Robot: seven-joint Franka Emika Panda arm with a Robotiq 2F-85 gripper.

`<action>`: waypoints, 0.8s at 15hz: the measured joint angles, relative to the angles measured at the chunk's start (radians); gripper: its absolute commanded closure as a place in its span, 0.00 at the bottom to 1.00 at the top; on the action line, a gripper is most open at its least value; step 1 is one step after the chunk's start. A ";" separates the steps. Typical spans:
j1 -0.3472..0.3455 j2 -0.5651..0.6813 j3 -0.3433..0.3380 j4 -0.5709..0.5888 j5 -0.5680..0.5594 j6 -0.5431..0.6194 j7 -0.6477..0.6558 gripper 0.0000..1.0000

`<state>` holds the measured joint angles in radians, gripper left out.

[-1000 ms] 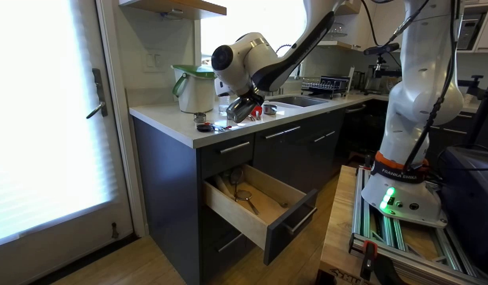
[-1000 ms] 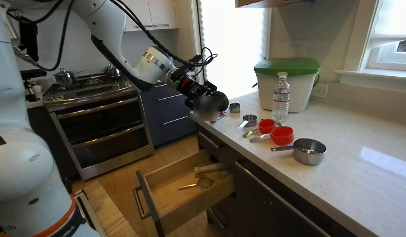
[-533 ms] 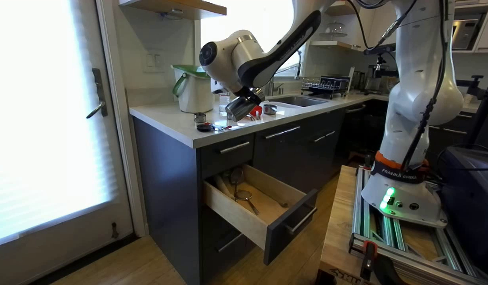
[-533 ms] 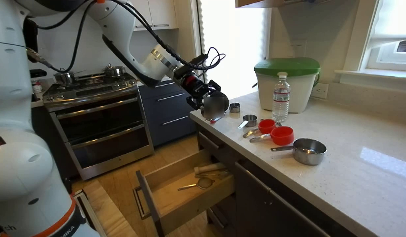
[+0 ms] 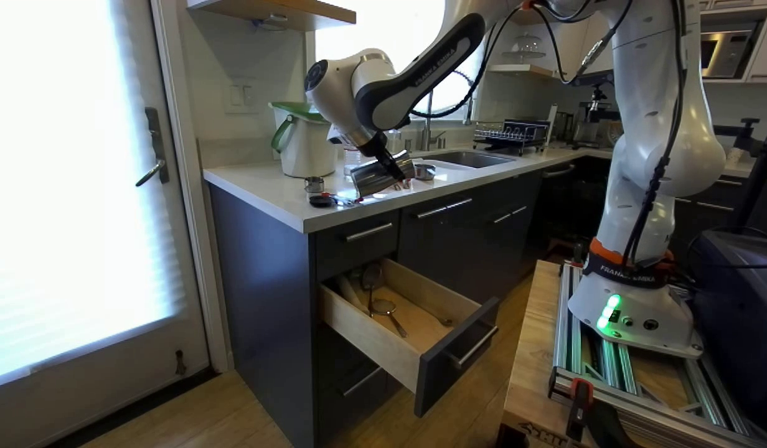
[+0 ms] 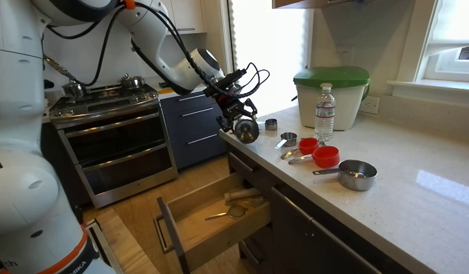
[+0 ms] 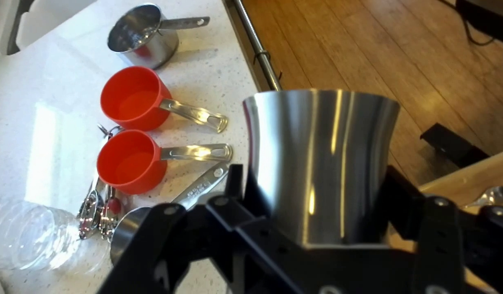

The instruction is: Remove the cocktail shaker from the drawer and put it on the counter top

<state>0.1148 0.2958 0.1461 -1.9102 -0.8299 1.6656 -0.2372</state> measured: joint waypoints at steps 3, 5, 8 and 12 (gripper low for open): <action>-0.005 0.000 -0.011 0.013 0.031 0.043 0.103 0.44; -0.006 -0.001 -0.023 0.016 0.034 0.063 0.165 0.44; -0.006 -0.001 -0.039 0.019 0.036 0.067 0.258 0.19; -0.005 0.006 -0.050 0.022 0.038 0.059 0.335 0.19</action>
<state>0.1097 0.3021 0.0966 -1.8877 -0.7919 1.7242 0.0980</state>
